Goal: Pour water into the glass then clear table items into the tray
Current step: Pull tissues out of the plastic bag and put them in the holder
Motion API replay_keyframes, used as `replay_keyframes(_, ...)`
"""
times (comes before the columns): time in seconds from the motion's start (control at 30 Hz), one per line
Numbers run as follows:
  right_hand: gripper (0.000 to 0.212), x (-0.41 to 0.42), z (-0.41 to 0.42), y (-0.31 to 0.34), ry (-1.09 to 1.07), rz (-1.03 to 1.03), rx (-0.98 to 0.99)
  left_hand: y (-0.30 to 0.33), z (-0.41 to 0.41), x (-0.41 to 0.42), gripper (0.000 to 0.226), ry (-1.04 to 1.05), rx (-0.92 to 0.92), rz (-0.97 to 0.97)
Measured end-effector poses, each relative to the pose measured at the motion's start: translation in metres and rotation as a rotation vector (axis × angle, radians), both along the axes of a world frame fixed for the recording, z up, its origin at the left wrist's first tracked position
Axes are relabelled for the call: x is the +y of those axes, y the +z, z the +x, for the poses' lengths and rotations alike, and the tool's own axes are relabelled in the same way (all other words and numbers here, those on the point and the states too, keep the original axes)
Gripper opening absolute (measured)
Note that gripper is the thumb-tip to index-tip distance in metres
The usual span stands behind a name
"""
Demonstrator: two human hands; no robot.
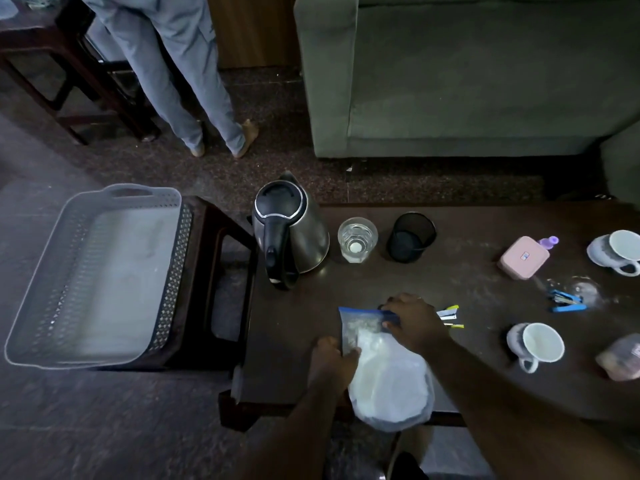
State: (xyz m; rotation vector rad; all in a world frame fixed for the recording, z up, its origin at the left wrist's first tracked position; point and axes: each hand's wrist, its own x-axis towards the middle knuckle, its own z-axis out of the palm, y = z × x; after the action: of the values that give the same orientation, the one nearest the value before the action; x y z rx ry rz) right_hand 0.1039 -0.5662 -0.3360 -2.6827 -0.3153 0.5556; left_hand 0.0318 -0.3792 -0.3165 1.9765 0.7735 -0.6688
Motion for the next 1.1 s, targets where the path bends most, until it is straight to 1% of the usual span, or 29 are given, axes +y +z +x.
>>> replay_keyframes(0.13, 0.031, 0.003, 0.001, -0.004, -0.053, -0.003, -0.005, -0.011, -0.002, 0.001, 0.04, -0.082, 0.027, 0.007)
replay_keyframes(0.2, 0.032, 0.003, 0.0, -0.002, -0.098, 0.028, -0.009, -0.013, 0.0, 0.002, 0.035, -0.105, 0.03, 0.016)
replay_keyframes(0.27, 0.035, 0.001, -0.003, 0.002, -0.179, 0.046, -0.053, -0.014, 0.002, 0.003, 0.031, -0.125, 0.025, 0.03)
replay_keyframes(0.33, 0.037, -0.008, -0.006, 0.005, -0.223, 0.002, -0.107, -0.014, 0.003, 0.003, 0.03, -0.14, 0.017, 0.027)
replay_keyframes(0.43, 0.04, -0.03, -0.01, 0.004, -0.199, -0.084, -0.067, -0.015, 0.003, 0.002, 0.028, -0.128, -0.003, 0.039)
replay_keyframes(0.5, 0.037, -0.046, -0.012, 0.002, -0.16, -0.114, -0.039, -0.015, 0.002, 0.0, 0.026, -0.114, -0.029, 0.05)
replay_keyframes(0.57, 0.028, -0.06, -0.012, 0.002, -0.117, -0.157, -0.045, -0.012, 0.002, -0.001, 0.023, -0.114, -0.059, 0.055)
replay_keyframes(0.63, 0.023, -0.071, -0.01, 0.004, -0.127, -0.191, -0.037, -0.008, 0.005, -0.001, 0.024, -0.111, -0.094, 0.074)
replay_keyframes(0.73, 0.027, -0.084, -0.008, 0.005, -0.229, -0.242, -0.015, -0.001, 0.013, 0.003, 0.029, -0.166, -0.157, 0.136)
replay_keyframes(0.8, 0.035, -0.085, -0.006, 0.005, -0.277, -0.263, -0.018, 0.001, 0.017, 0.005, 0.025, -0.285, -0.248, 0.16)
replay_keyframes(0.83, 0.039, -0.083, -0.004, 0.006, -0.254, -0.255, -0.046, 0.001, 0.019, 0.006, 0.024, -0.352, -0.298, 0.179)
replay_keyframes(0.87, 0.043, -0.078, -0.001, 0.007, -0.197, -0.209, -0.079, 0.0, 0.02, 0.007, 0.024, -0.399, -0.343, 0.192)
replay_keyframes(0.93, 0.05, -0.064, 0.007, 0.008, -0.063, 0.011, -0.088, 0.001, 0.026, 0.008, 0.032, -0.445, -0.414, 0.181)
replay_keyframes(1.0, 0.056, -0.045, 0.015, 0.012, -0.045, 0.232, 0.009, 0.005, 0.035, 0.007, 0.038, -0.484, -0.465, 0.169)
replay_keyframes(1.03, 0.053, -0.037, 0.02, 0.014, -0.086, 0.29, 0.057, 0.009, 0.043, 0.006, 0.038, -0.488, -0.492, 0.153)
replay_keyframes(1.1, 0.028, -0.025, 0.029, 0.015, -0.172, 0.349, 0.084, 0.019, 0.058, 0.004, 0.036, -0.461, -0.537, 0.091)
